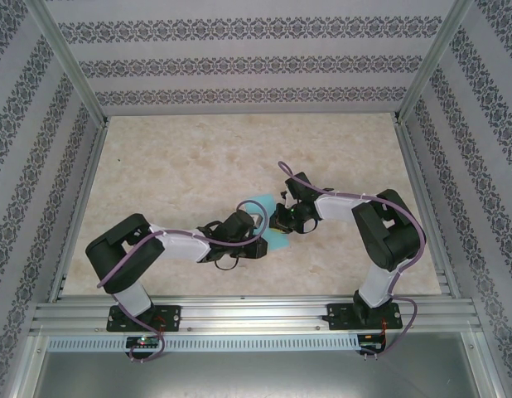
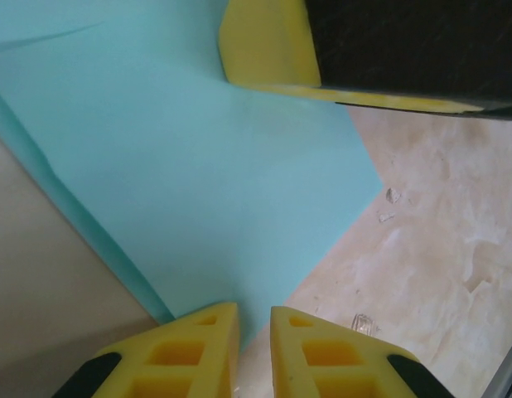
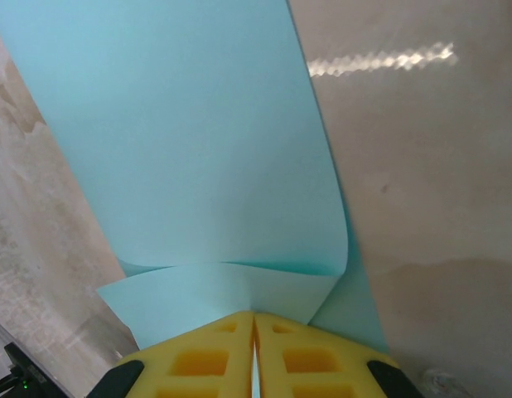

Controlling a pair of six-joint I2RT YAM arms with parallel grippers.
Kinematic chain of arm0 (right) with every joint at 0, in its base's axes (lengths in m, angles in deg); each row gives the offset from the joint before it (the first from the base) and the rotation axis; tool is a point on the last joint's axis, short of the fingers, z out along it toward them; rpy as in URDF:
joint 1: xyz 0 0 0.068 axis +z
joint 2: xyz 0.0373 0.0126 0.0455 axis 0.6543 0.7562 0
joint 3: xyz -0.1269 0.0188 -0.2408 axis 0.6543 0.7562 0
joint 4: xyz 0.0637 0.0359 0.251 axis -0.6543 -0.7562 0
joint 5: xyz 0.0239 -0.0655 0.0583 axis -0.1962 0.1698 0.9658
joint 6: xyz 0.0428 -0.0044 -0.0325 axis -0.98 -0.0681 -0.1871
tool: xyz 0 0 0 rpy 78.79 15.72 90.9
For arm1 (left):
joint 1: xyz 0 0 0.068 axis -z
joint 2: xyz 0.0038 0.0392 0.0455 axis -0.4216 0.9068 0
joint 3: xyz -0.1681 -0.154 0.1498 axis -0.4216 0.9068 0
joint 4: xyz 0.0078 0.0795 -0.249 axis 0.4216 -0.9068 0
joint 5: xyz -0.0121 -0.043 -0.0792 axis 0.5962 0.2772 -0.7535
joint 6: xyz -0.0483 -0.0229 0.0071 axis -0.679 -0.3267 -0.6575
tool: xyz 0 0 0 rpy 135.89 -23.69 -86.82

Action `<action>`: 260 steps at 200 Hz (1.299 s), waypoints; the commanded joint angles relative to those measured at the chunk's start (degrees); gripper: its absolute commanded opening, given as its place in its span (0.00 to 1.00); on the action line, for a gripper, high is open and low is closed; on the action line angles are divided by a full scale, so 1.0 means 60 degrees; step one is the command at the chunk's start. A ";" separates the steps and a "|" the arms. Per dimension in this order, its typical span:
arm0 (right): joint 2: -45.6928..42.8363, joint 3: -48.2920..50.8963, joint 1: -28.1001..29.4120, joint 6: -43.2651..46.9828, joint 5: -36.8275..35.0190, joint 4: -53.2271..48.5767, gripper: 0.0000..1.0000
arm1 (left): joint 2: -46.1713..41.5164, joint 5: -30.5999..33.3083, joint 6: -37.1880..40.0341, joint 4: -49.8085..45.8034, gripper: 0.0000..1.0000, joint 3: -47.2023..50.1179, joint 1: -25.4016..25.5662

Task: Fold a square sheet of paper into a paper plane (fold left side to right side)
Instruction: Fold the triangle a second time at the center of the table.

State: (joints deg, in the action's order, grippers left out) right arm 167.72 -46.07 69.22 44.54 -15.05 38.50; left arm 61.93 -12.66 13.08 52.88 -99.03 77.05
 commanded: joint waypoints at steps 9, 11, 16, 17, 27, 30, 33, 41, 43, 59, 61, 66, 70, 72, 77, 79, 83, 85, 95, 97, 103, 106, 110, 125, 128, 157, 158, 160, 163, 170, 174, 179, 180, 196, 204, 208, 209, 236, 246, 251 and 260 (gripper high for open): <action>0.0429 -0.0013 -0.0142 0.0219 -0.0815 -0.0243 0.10 | -0.0182 -0.0109 -0.0180 -0.1481 0.20 0.0689 0.0320; 0.0429 -0.0014 -0.0142 0.0212 -0.0815 -0.0247 0.10 | -0.0193 -0.0101 -0.0201 -0.1487 0.20 0.0703 0.0333; 0.0415 -0.0012 -0.0142 0.0212 -0.0815 -0.0250 0.10 | -0.0229 -0.0094 -0.0232 -0.1476 0.20 0.0751 0.0362; 0.0414 -0.0013 -0.0142 0.0215 -0.0815 -0.0247 0.10 | -0.0232 -0.0094 -0.0239 -0.1460 0.20 0.0771 0.0364; 0.0414 -0.0014 -0.0142 0.0227 -0.0803 -0.0250 0.10 | -0.0303 -0.0101 -0.0310 -0.1420 0.20 0.0874 0.0380; 0.0414 -0.0014 -0.0142 0.0233 -0.0804 -0.0250 0.10 | -0.0328 -0.0100 -0.0328 -0.1405 0.20 0.0908 0.0381; 0.0405 -0.0014 -0.0142 0.0237 -0.0790 -0.0254 0.10 | -0.0349 -0.0102 -0.0345 -0.1381 0.20 0.0929 0.0394; 0.0401 -0.0013 -0.0142 0.0226 -0.0799 -0.0241 0.10 | -0.0439 -0.0109 -0.0368 -0.1322 0.20 0.0968 0.0396; 0.0400 -0.0014 -0.0142 0.0232 -0.0778 -0.0243 0.10 | -0.0466 -0.0112 -0.0365 -0.1330 0.20 0.0978 0.0396; 0.0385 0.0001 -0.0142 0.0245 -0.0722 -0.0202 0.10 | -0.0747 0.0020 -0.0366 -0.1510 0.20 0.0866 0.0381; 0.0385 0.0019 -0.0142 0.0248 -0.0715 -0.0200 0.10 | -0.0781 0.0037 -0.0364 -0.1538 0.20 0.0850 0.0381; 0.0362 0.0016 -0.0143 0.0256 -0.0698 -0.0174 0.10 | -0.0890 0.0086 -0.0361 -0.1653 0.20 0.0769 0.0381; 0.0334 0.0016 -0.0142 0.0261 -0.0665 -0.0160 0.10 | -0.0979 0.0130 -0.0324 -0.1758 0.20 0.0704 0.0368; 0.0332 0.0016 -0.0142 0.0255 -0.0649 -0.0150 0.10 | -0.1022 0.0141 -0.0310 -0.1816 0.20 0.0656 0.0367; 0.0302 0.0016 -0.0143 0.0262 -0.0638 -0.0122 0.10 | -0.1124 0.0193 -0.0246 -0.1963 0.20 0.0545 0.0345; 0.0287 0.0016 -0.0142 0.0256 -0.0628 -0.0115 0.10 | -0.1175 0.0205 -0.0225 -0.2032 0.20 0.0499 0.0339; 0.0259 0.0033 -0.0142 0.0263 -0.0616 -0.0086 0.11 | -0.1264 0.0247 -0.0188 -0.2150 0.20 0.0404 0.0316; 0.0236 0.0031 -0.0142 0.0263 -0.0604 -0.0084 0.11 | -0.1302 0.0269 -0.0173 -0.2199 0.20 0.0369 0.0303; 0.0107 0.0029 -0.0149 0.0273 -0.0580 -0.0063 0.11 | -0.1544 0.0340 -0.0116 -0.2464 0.20 0.0191 0.0196; 0.0088 0.0022 -0.0147 0.0277 -0.0580 -0.0060 0.11 | -0.1580 0.0351 -0.0104 -0.2490 0.20 0.0172 0.0166; 0.0003 0.0016 -0.0145 0.0278 -0.0609 -0.0071 0.11 | -0.1728 0.0347 -0.0100 -0.2562 0.20 0.0134 0.0049; -0.0040 0.0005 -0.0142 0.0289 -0.0619 -0.0089 0.11 | -0.1788 0.0346 -0.0115 -0.2580 0.20 0.0131 -0.0021; -0.0102 -0.0009 -0.0145 0.0313 -0.0631 -0.0107 0.11 | -0.1876 0.0329 -0.0134 -0.2609 0.21 0.0118 -0.0124; -0.0293 -0.0056 -0.0158 0.0379 -0.0641 -0.0182 0.11 | -0.2166 0.0121 -0.0213 -0.2492 0.25 0.0176 -0.0595; -0.0335 -0.0065 -0.0167 0.0391 -0.0641 -0.0172 0.11 | -0.2223 0.0070 -0.0255 -0.2429 0.26 0.0207 -0.0689; -0.0662 -0.0100 -0.0187 0.0373 -0.0588 -0.0187 0.11 | -0.2275 -0.0776 -0.0401 -0.1430 0.32 0.0151 -0.1186; -0.0666 -0.0101 -0.0186 0.0377 -0.0585 -0.0194 0.11 | -0.2266 -0.0808 -0.0397 -0.1401 0.32 0.0134 -0.1186; -0.0680 -0.0101 -0.0178 0.0380 -0.0589 -0.0198 0.11 | -0.2237 -0.0888 -0.0383 -0.1353 0.32 0.0074 -0.1186; -0.0684 -0.0102 -0.0174 0.0380 -0.0582 -0.0203 0.11 | -0.2183 -0.0986 -0.0368 -0.1287 0.32 -0.0001 -0.1186; -0.0686 -0.0074 -0.0171 0.0366 -0.0557 -0.0200 0.11 | -0.2021 -0.1268 -0.0379 -0.1086 0.32 -0.0162 -0.1186; -0.0677 -0.0072 -0.0157 0.0366 -0.0556 -0.0212 0.11 | -0.1912 -0.1445 -0.0402 -0.0900 0.32 -0.0223 -0.1194; -0.0658 -0.0064 -0.0151 0.0344 -0.0559 -0.0180 0.11 | -0.1750 -0.1649 -0.0460 -0.0654 0.31 -0.0283 -0.1172; -0.0657 -0.0061 -0.0146 0.0340 -0.0555 -0.0183 0.11 | -0.1718 -0.1699 -0.0478 -0.0588 0.31 -0.0295 -0.1172; -0.0601 -0.0020 -0.0145 0.0265 -0.0518 -0.0090 0.11 | -0.1208 -0.2170 -0.0628 0.0131 0.31 -0.0517 -0.1076; -0.0597 -0.0014 -0.0142 0.0225 -0.0478 -0.0030 0.11 | -0.0972 -0.2246 -0.0617 0.0195 0.30 -0.0686 -0.0988; -0.0597 -0.0013 -0.0129 0.0216 -0.0478 -0.0024 0.11 | -0.0860 -0.2267 -0.0616 0.0203 0.30 -0.0776 -0.0937; -0.0604 -0.0013 -0.0128 0.0218 -0.0478 -0.0024 0.11 | -0.0848 -0.2264 -0.0622 0.0207 0.30 -0.0791 -0.0922; -0.0611 -0.0021 -0.0128 0.0212 -0.0520 -0.0065 0.11 | -0.0396 -0.2254 -0.0711 0.0498 0.29 -0.1051 -0.0625; -0.0583 -0.0025 -0.0127 0.0219 -0.0522 -0.0081 0.11 | -0.0290 -0.2167 -0.0758 0.0440 0.28 -0.1101 -0.0572; -0.0557 -0.0028 -0.0127 0.0232 -0.0522 -0.0075 0.11 | -0.0263 -0.2087 -0.0759 0.0385 0.27 -0.1113 -0.0544; -0.0531 -0.0035 -0.0131 0.0234 -0.0522 -0.0108 0.11 | -0.0248 -0.1950 -0.0746 0.0247 0.27 -0.1113 -0.0514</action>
State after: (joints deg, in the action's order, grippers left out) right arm 164.97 -46.07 68.50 45.62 -17.08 37.75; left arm 59.55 -24.48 9.61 52.14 -104.28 73.03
